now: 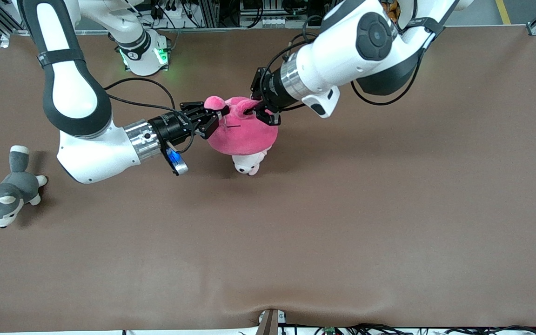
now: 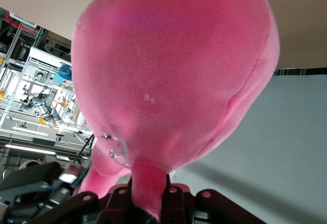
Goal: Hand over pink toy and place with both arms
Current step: 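Grasp the pink toy with the right gripper beside the left gripper, then open the left gripper and withdraw it while the right gripper carries the toy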
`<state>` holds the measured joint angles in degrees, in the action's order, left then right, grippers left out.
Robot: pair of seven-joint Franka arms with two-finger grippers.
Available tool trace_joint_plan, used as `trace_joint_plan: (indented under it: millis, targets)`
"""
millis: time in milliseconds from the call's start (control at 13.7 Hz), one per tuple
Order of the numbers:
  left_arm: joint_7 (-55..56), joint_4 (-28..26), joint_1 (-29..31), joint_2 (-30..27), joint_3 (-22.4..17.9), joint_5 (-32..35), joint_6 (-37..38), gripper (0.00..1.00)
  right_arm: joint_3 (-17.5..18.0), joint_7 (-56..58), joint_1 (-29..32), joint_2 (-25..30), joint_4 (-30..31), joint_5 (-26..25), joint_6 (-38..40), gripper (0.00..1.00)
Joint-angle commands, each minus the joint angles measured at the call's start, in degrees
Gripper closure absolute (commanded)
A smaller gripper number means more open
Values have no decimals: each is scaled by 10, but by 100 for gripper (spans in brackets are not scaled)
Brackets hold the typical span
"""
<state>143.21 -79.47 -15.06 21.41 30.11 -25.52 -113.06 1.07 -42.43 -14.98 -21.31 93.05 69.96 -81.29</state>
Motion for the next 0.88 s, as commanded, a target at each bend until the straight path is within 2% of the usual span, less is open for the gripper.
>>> trace_joint_plan:
  millis: [0, 146, 366, 513, 806]
  targets:
    - [2, 11, 21, -13, 0, -8, 37, 0, 0, -2, 19, 7, 1, 3, 3, 100]
    - [-36, 11, 36, -36, -1, 29, 68, 0, 0, 5, 44, 7, 2, -10, 9, 100]
    - [-132, 10, 64, -72, -2, 137, 141, 0, 0, 57, 84, 4, 4, -77, 38, 100]
    - [-312, 11, 90, -86, -2, 198, 207, 0, 0, 109, 114, -3, 7, -107, 64, 100]
    - [-638, 8, 188, -116, -3, 239, 309, 0, 0, 219, 179, -39, 6, -178, 93, 100]
